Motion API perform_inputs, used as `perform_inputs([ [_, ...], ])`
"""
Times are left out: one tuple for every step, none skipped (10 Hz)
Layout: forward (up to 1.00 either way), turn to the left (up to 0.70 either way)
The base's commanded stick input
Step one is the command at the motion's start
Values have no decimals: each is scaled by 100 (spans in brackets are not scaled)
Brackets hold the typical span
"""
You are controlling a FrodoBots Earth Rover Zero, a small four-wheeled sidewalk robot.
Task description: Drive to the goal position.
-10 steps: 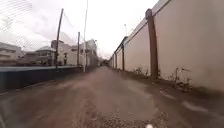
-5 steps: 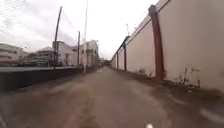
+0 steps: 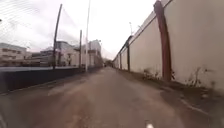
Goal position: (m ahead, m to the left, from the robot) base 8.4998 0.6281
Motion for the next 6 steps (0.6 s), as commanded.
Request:
perform_inputs([
  [70,0],
  [70,0],
  [70,0],
  [70,0],
  [70,0],
  [70,0],
])
